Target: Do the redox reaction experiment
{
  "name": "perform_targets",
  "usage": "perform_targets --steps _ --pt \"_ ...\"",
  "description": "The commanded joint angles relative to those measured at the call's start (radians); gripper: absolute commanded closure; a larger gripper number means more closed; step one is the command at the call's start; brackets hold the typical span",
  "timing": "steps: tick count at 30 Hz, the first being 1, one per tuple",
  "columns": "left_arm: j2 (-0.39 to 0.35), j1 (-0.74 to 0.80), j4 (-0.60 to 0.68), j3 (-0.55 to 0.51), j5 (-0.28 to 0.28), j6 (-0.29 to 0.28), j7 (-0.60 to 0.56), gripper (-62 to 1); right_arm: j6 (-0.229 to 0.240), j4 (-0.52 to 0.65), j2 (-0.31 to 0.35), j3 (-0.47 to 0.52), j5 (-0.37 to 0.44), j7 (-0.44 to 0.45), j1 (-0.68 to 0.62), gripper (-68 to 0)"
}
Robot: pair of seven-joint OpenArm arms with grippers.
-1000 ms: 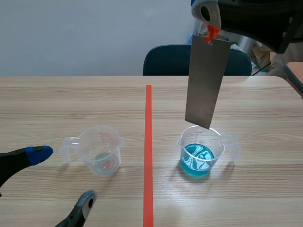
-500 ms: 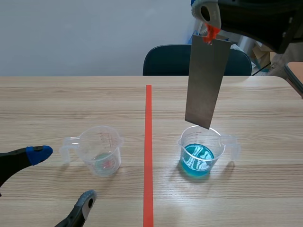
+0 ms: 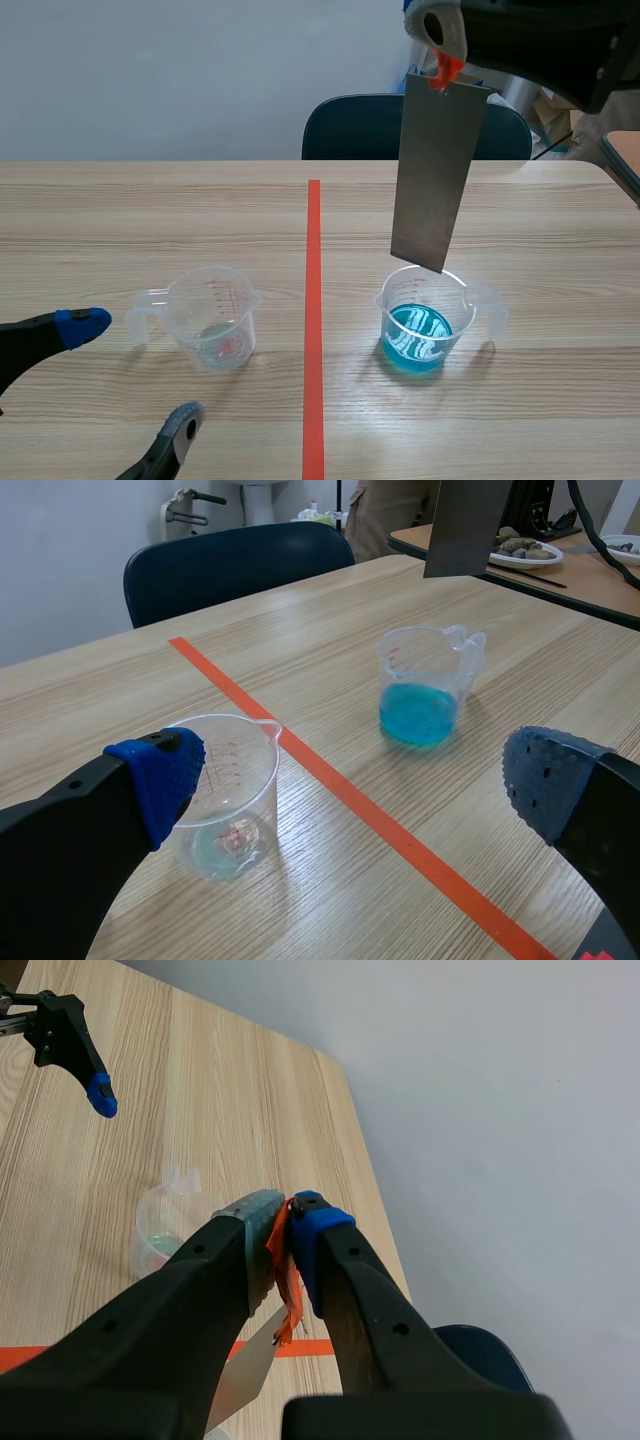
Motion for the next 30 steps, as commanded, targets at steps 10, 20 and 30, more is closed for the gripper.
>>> perform_targets --steps 10,20,30 --pt "0.005 -0.003 0.025 0.006 0.005 0.01 -0.019 -62.3 0.006 0.013 0.004 0.01 0.012 0.011 0.011 -0.6" --pt "0.005 -0.003 0.025 0.006 0.005 0.018 -0.018 -62.3 0.006 0.013 0.004 0.01 0.012 0.012 0.011 -0.6" --pt "0.005 -0.003 0.025 0.006 0.005 0.018 -0.018 -62.3 0.006 0.013 0.004 0.01 0.012 0.012 0.011 -0.6"
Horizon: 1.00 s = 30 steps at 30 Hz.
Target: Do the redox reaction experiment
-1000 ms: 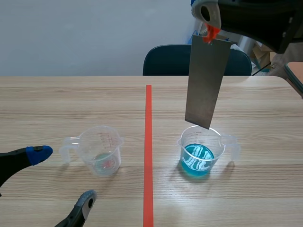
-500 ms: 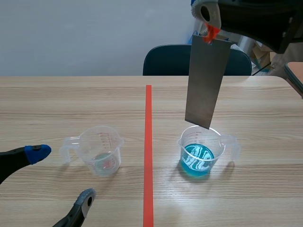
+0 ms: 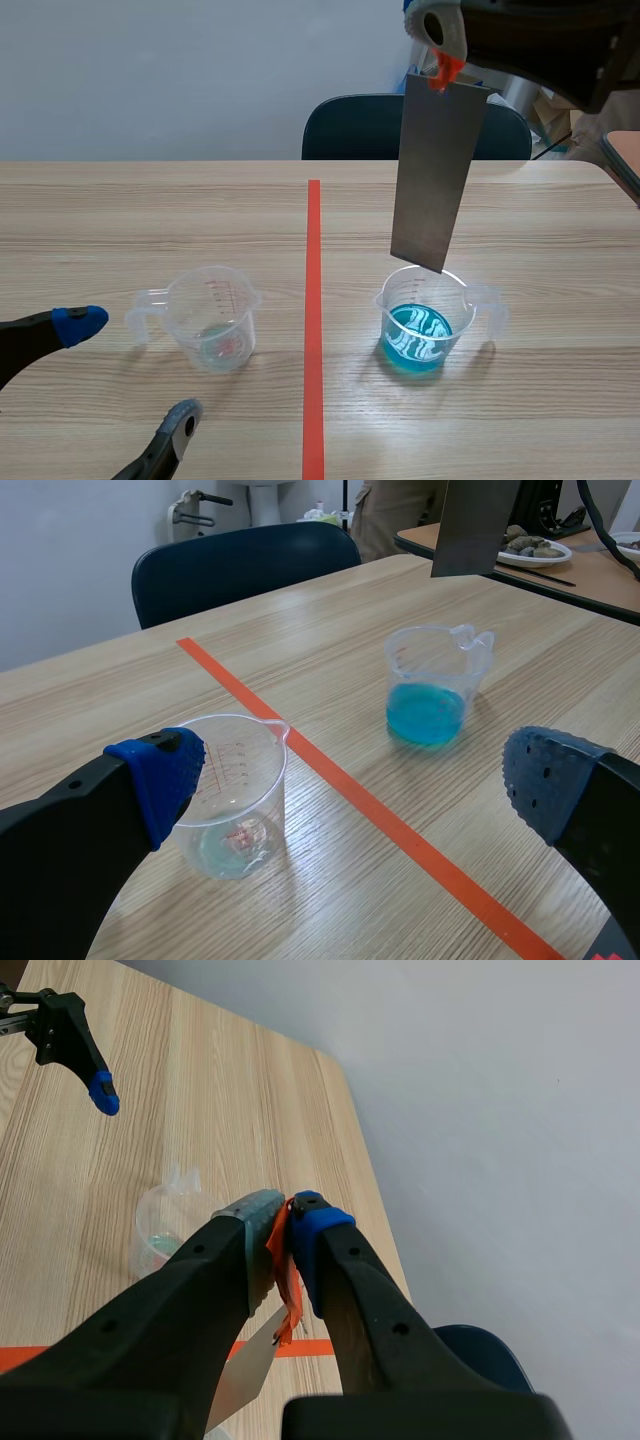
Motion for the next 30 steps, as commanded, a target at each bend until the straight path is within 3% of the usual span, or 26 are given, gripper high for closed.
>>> perform_targets --steps 1,13,17,30 --pt "0.005 -0.003 0.025 0.006 0.005 0.002 -0.018 -62.3 0.006 0.013 0.004 0.01 0.012 0.012 0.011 -0.6" --pt "0.005 -0.003 0.025 0.006 0.005 0.002 -0.017 -62.3 0.006 0.013 -0.055 0.01 0.011 0.001 0.023 -0.6" --pt "0.005 -0.003 0.025 0.006 0.005 0.002 -0.017 -62.3 0.006 0.013 -0.096 -0.004 0.011 -0.05 0.055 -0.6" --pt "-0.007 0.003 0.025 0.003 0.002 0.009 -0.012 -62.3 0.006 0.01 -0.25 -0.2 0.011 -0.219 0.248 -0.6"
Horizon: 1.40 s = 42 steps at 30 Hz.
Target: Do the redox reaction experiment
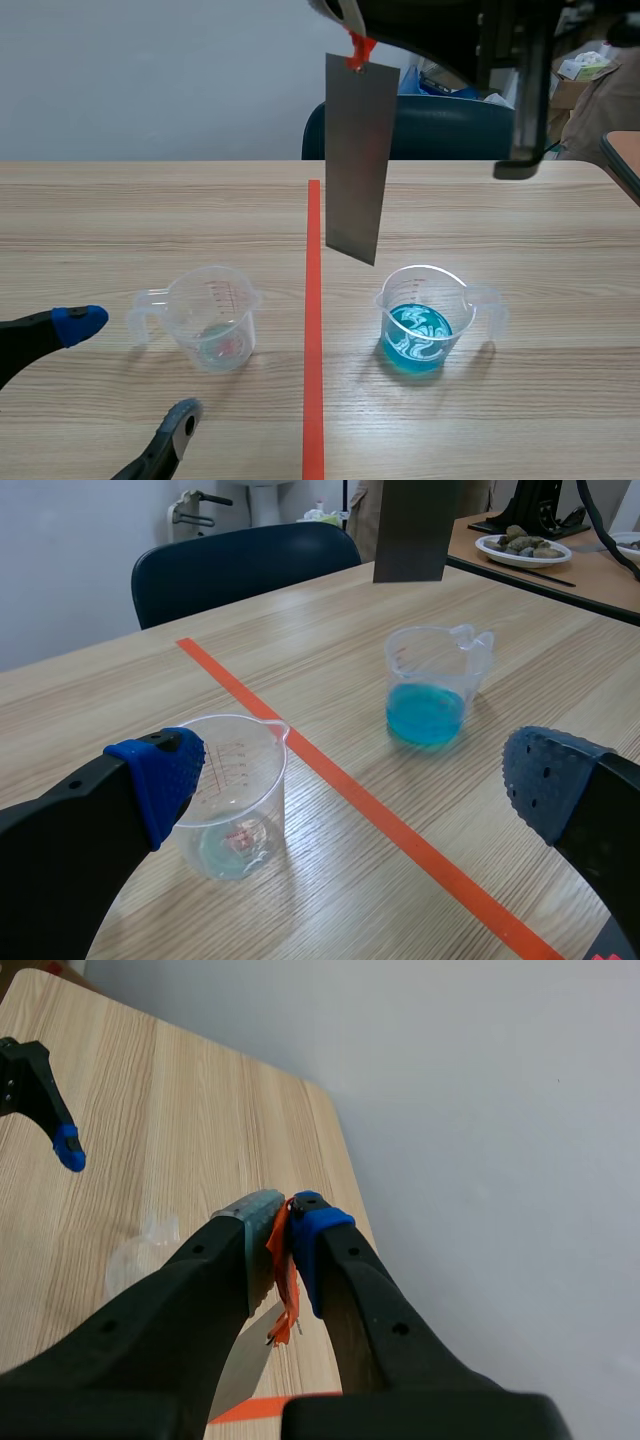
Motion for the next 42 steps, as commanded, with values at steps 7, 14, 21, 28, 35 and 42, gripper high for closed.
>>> perform_targets --steps 7,14,21,28,35,42 --pt "-0.026 0.1 0.025 -0.114 -0.03 0.002 -0.01 -62.3 0.006 -0.037 -0.123 -0.124 0.011 -0.079 0.128 -0.6" --pt "-0.026 0.234 0.025 -0.266 -0.051 0.002 -0.01 -62.3 0.006 -0.133 -0.246 -0.248 0.011 -0.138 0.24 -0.6" --pt "-0.031 0.352 0.025 -0.372 -0.041 0.001 -0.01 -62.3 0.006 -0.239 -0.356 -0.321 0.003 -0.171 0.323 -0.6" --pt "-0.031 0.402 0.023 -0.405 -0.041 0.024 0.032 -62.3 0.006 -0.339 -0.44 -0.382 0.0 -0.172 0.399 -0.6" --pt "-0.031 0.455 0.023 -0.442 -0.04 0.029 0.033 -62.3 0.006 -0.403 -0.514 -0.409 0.0 -0.192 0.422 -0.6" --pt "-0.029 0.48 0.023 -0.464 -0.041 0.047 0.031 -62.3 0.006 -0.405 -0.545 -0.432 0.0 -0.222 0.422 -0.6"
